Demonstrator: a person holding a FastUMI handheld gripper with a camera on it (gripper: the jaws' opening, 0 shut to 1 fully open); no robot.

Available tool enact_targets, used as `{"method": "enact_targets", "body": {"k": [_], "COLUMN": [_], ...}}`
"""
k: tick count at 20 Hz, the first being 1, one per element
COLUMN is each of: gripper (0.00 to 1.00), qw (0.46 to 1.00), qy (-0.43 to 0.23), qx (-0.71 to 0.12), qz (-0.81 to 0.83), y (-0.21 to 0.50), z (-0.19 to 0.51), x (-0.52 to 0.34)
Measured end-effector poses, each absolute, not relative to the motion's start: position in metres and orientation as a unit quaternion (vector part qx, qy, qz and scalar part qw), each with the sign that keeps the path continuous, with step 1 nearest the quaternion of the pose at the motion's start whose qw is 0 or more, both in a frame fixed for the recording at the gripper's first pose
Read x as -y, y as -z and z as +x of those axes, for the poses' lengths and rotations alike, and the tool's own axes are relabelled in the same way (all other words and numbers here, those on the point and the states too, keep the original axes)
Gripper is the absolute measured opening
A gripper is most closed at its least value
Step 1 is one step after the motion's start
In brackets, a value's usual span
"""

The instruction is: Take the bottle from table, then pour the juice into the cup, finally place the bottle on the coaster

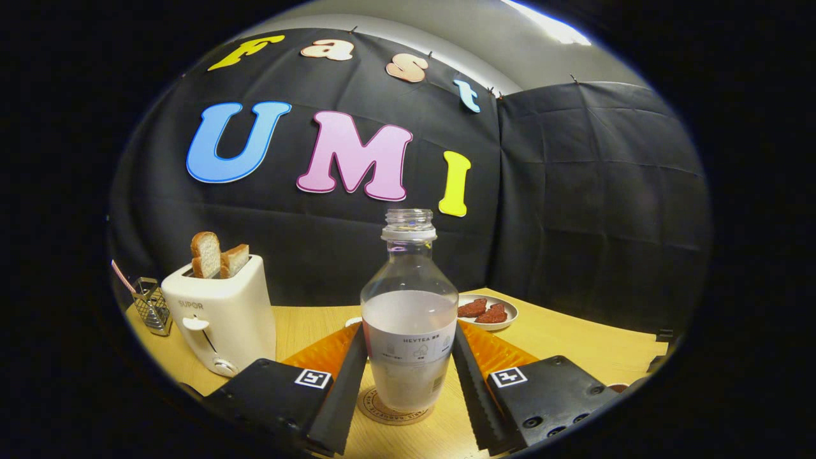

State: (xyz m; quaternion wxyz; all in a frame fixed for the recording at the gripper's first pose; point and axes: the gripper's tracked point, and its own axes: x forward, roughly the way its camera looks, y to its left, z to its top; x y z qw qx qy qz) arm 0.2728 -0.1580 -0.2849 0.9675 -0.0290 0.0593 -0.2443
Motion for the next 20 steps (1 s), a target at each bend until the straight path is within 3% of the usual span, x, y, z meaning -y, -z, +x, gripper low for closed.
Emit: {"method": "enact_targets", "body": {"k": [20], "gripper": [0.76], "qw": [0.967], "qy": [0.237], "qx": [-0.088], "qz": [-0.012], "y": [0.331], "z": [0.283], "x": [0.162]}}
